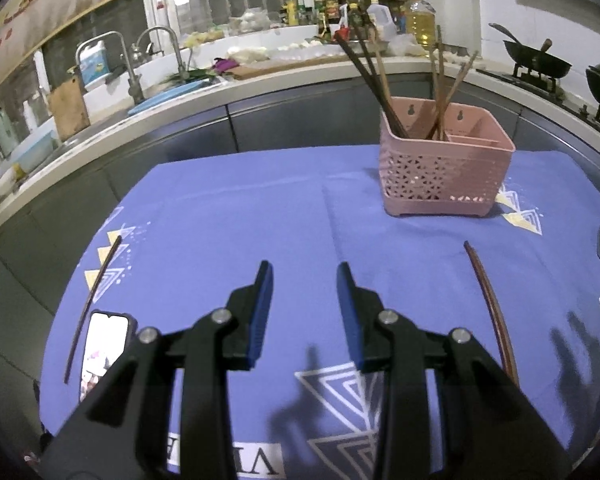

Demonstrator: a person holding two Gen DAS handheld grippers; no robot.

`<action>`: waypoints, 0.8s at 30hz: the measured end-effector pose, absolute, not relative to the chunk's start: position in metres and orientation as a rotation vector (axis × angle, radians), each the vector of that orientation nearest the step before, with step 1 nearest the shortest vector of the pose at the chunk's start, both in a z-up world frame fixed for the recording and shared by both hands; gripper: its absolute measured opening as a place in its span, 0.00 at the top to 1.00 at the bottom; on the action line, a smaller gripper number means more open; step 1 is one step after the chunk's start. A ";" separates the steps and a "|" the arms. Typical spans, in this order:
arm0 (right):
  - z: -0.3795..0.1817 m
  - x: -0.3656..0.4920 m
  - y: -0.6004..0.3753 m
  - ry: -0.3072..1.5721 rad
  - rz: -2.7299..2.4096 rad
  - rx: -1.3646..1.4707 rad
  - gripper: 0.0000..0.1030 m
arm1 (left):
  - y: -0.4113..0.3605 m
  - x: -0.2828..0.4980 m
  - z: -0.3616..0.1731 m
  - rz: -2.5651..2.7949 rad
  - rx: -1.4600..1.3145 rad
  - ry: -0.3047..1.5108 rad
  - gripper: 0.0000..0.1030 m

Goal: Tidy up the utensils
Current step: 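Move both open tools back toward the last chopsticks on the cloth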

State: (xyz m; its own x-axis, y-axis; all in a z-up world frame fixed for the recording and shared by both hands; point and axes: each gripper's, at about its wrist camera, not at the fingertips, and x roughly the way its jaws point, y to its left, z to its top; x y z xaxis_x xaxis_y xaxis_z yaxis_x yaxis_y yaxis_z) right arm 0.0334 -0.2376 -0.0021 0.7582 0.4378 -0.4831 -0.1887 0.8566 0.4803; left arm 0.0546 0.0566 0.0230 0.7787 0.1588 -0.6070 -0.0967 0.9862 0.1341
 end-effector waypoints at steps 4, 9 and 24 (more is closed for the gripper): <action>0.000 0.031 -0.227 0.619 0.368 0.381 0.54 | 0.054 0.052 0.022 0.129 0.103 0.663 0.70; -0.003 0.033 -0.223 0.626 0.368 0.366 0.54 | 0.054 0.050 0.020 0.127 0.098 0.669 0.70; -0.020 0.038 -0.212 0.668 0.379 0.291 0.59 | 0.053 0.052 0.004 0.116 0.106 0.707 0.61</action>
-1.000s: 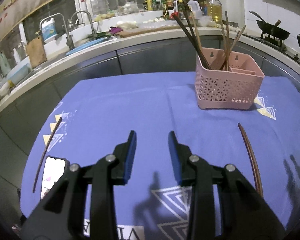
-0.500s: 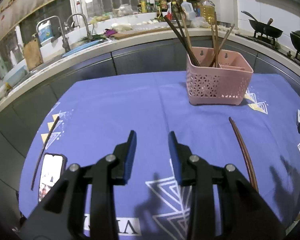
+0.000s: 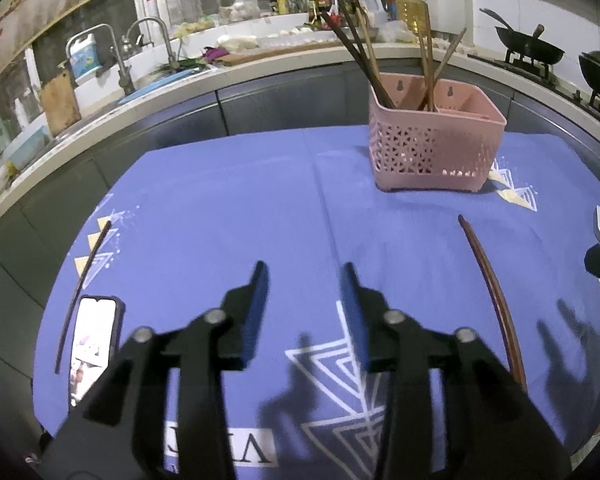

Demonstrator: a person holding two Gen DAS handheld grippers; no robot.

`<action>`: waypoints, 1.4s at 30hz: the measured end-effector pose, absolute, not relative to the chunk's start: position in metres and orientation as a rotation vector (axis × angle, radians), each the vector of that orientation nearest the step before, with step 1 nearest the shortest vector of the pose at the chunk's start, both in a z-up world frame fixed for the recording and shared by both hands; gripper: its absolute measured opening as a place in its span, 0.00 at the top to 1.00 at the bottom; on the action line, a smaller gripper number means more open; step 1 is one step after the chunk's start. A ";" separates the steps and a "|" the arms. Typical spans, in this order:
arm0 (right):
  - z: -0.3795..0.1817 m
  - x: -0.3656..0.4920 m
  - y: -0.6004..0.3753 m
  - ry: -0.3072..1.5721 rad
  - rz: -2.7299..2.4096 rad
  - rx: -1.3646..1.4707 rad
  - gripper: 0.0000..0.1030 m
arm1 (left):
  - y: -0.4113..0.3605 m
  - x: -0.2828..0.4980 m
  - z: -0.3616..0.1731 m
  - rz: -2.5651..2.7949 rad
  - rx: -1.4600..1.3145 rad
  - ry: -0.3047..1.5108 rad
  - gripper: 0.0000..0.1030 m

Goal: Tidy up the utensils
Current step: 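Move both open tools back toward the last chopsticks on the cloth, then close the left tool on one chopstick while the right tool grasps another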

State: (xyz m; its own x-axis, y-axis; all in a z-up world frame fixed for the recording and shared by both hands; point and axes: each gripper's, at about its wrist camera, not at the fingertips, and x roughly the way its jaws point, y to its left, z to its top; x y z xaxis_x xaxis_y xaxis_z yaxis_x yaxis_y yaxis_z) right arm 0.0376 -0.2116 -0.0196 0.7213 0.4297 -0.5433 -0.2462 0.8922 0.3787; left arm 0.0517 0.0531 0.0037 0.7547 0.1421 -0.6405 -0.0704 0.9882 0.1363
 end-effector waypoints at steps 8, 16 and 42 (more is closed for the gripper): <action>-0.029 0.037 -0.206 0.693 0.387 0.259 0.62 | 0.052 0.052 -0.005 0.111 0.115 0.726 0.60; -0.040 0.034 -0.204 0.724 0.380 0.234 0.64 | 0.051 0.052 -0.010 0.107 0.122 0.738 0.60; -0.058 0.033 -0.191 0.780 0.387 0.188 0.68 | 0.049 0.051 -0.015 0.097 0.136 0.737 0.60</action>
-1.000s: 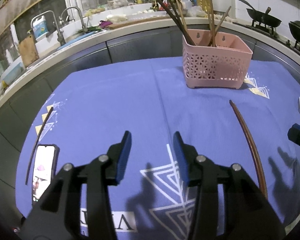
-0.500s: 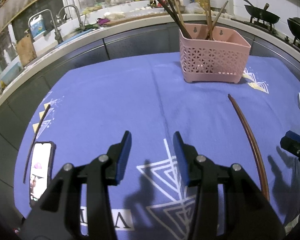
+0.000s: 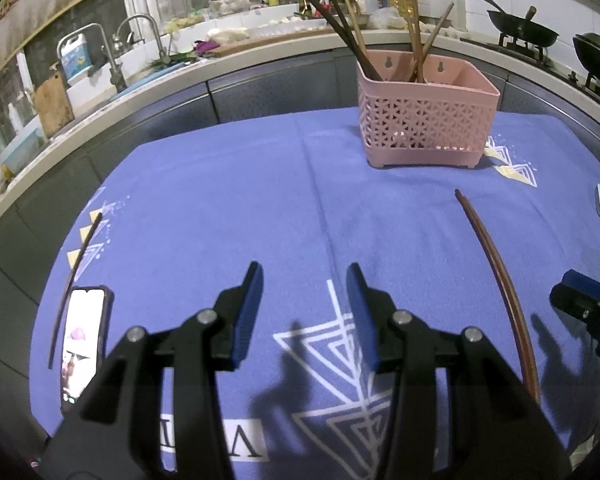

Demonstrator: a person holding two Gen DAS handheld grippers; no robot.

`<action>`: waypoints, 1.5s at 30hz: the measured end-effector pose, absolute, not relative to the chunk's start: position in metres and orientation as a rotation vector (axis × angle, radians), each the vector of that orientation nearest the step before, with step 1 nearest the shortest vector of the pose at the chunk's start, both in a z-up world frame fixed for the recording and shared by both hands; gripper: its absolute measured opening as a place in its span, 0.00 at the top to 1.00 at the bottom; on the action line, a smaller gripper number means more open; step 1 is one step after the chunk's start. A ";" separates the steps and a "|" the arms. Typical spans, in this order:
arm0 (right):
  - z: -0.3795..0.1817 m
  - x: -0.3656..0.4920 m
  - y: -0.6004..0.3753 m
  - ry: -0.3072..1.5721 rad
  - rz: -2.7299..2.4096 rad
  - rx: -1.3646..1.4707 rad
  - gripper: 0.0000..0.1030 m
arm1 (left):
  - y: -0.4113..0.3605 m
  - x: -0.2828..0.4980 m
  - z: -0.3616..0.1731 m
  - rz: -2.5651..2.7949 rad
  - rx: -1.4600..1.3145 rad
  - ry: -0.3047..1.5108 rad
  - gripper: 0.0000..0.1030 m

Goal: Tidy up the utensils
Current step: 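Close the left tool on one chopstick while the right tool grasps another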

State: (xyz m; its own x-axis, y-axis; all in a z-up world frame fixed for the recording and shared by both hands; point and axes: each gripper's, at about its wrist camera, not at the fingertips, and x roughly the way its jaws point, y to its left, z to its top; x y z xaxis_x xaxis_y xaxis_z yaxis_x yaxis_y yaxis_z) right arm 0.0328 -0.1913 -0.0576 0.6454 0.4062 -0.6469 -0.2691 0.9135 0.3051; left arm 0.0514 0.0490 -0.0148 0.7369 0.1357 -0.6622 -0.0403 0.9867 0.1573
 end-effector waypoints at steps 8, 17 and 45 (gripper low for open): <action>-0.064 0.033 -0.181 0.805 0.400 0.144 0.78 | 0.050 0.054 -0.016 0.094 0.129 0.751 0.60; -0.077 0.036 -0.165 0.841 0.397 0.048 0.82 | 0.047 0.059 -0.023 0.072 0.124 0.782 0.60; -0.088 0.016 -0.219 0.851 0.367 0.182 0.93 | -0.061 0.100 -0.049 -0.104 0.276 0.867 0.41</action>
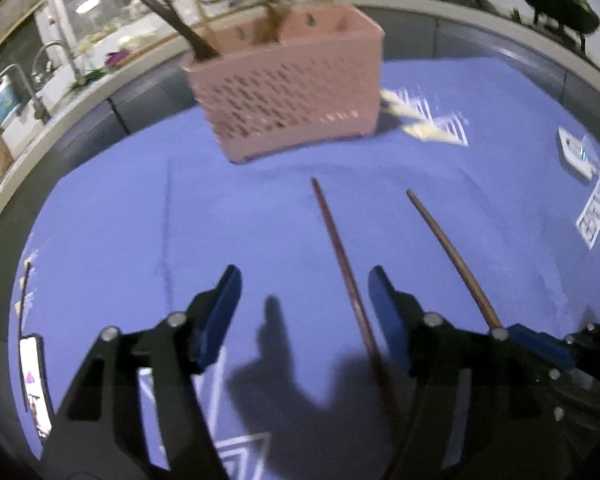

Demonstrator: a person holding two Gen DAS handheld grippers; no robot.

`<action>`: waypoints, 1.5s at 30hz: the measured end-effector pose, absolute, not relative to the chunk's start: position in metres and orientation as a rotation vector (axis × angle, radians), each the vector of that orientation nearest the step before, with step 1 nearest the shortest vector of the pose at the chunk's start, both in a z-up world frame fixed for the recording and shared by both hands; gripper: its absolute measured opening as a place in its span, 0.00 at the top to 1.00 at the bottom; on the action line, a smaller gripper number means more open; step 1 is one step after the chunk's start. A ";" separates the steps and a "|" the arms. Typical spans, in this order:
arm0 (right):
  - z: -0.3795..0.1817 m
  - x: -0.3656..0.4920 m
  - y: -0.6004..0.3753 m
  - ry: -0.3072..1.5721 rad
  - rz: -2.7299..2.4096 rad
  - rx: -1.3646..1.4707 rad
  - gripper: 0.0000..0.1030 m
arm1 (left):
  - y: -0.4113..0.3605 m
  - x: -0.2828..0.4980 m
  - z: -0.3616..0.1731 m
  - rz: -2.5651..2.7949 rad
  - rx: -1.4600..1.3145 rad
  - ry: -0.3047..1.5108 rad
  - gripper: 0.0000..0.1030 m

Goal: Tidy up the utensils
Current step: 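Close the left tool on one chopstick while the right tool grasps another, then lift both chopsticks upright and carry them over the pink caddy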

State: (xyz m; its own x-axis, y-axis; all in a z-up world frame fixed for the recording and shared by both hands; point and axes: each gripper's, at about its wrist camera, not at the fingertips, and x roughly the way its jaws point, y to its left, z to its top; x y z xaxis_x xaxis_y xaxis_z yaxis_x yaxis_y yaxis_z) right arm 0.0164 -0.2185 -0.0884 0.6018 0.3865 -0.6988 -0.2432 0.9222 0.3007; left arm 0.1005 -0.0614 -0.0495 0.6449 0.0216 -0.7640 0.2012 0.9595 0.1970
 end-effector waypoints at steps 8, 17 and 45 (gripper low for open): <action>-0.087 0.027 -0.225 0.860 0.394 0.230 0.92 | -0.053 0.098 -0.062 -0.203 0.220 0.915 0.76; -0.083 0.045 -0.221 0.900 0.445 0.204 0.88 | -0.011 0.068 -0.061 -0.286 0.178 0.969 0.94; 0.056 0.080 -0.195 0.552 0.611 0.140 0.95 | 0.012 0.091 0.078 -0.387 -0.007 0.668 0.96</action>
State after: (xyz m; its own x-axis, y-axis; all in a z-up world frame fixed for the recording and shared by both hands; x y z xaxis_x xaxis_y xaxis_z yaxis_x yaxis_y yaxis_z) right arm 0.0800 -0.1948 0.0559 0.6802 0.5790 -0.4496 -0.5060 0.8146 0.2836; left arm 0.0914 0.0117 0.0776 0.7166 -0.3515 -0.6025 0.3470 0.9289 -0.1293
